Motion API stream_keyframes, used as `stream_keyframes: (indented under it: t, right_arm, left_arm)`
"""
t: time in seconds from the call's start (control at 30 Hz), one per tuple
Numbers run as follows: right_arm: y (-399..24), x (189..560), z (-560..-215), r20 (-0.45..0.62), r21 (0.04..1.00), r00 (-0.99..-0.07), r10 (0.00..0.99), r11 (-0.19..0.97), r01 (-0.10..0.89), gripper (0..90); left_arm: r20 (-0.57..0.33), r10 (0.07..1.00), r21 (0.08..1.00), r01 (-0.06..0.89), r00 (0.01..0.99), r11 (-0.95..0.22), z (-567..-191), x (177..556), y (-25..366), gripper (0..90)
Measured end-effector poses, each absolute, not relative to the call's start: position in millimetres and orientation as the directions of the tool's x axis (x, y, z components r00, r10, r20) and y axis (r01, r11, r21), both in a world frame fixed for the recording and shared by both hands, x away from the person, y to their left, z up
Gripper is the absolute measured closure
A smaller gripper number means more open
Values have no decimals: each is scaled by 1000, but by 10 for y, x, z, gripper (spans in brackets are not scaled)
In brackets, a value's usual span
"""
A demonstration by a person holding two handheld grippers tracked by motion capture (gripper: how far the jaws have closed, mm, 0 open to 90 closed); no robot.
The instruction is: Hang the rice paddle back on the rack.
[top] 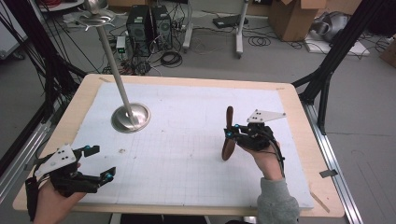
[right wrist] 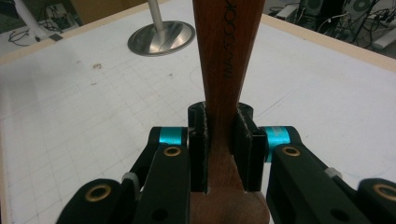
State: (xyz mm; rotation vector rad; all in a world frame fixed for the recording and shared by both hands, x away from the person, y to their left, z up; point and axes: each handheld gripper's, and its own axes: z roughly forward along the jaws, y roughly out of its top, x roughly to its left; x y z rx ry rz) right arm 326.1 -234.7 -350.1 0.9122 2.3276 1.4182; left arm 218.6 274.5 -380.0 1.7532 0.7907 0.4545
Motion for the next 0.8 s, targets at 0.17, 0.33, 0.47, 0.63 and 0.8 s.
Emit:
stream_keyframes:
  t: [0.17,0.33,0.47,0.63,0.8]
  right_arm:
    - [-2324,3245,-3493,89,871,-770,632,325,367,772]
    - [-2303,3252,-3482,96,877,-779,620,317,360,772]
    - [-2260,3254,-3468,90,878,-784,614,324,354,772]
    - [-2223,3265,-3410,96,879,-816,570,336,338,772]
    - [-2146,3288,-3343,96,876,-842,532,356,325,772]
  left_arm:
    - [-85,707,942,288,702,-172,-3804,2189,2750,30]
    - [-93,702,945,285,706,-162,-3797,2181,2767,30]
    - [-100,704,945,289,703,-154,-3799,2183,2788,29]
    - [-88,713,951,271,695,-147,-3789,2178,2802,29]
    - [-87,723,956,262,685,-133,-3788,2168,2818,29]
